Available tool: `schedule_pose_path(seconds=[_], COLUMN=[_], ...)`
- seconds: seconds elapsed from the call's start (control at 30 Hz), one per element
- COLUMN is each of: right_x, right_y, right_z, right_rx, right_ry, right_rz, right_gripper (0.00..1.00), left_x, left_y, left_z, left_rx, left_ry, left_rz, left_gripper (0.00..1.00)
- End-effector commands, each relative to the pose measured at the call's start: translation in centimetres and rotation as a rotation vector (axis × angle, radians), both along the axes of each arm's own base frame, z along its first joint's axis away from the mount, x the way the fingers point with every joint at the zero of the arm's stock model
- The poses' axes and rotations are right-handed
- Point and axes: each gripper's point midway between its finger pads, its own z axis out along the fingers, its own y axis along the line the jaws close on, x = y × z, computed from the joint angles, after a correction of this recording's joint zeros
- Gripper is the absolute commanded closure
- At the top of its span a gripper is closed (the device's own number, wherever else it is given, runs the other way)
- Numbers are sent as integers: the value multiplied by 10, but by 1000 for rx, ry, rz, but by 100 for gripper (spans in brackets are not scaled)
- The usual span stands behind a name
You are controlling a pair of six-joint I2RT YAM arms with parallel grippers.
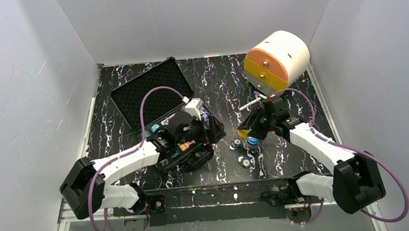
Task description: Pack up texas hold em set
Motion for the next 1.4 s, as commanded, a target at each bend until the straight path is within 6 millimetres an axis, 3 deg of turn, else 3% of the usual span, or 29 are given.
schedule_pose_path(seconds=[0.0,0.27,0.4,0.7,0.8,0.93,1.17,1.37], right_x=[0,-6,-8,-14,-16,-17,-18,-19], right_y=[19,26,28,27,28,27,24,25], right_z=[26,34,37,32,32,30,27,30], right_rx=[134,187,193,180,183,178,167,176], right_ry=[-45,-50,-54,-26,-19,-12,-9,-8], right_rz=[46,85,109,127,131,131,113,119], right_gripper=[47,45,45,44,43,43,43,43], left_x=[-15,-37,-25,-5,1,6,4,9], left_y=[-28,-67,-74,-84,-85,-88,-94,-94], left_z=[-11,-18,-19,-6,-8,-8,-4,-8], left_rx=[-63,-183,-195,-248,-243,-255,-248,-205], left_ry=[24,90,85,40,29,36,-5,-32], left_rz=[-13,-43,30,132,168,214,274,302], left_gripper=[5,16,21,19,29,52,59,73])
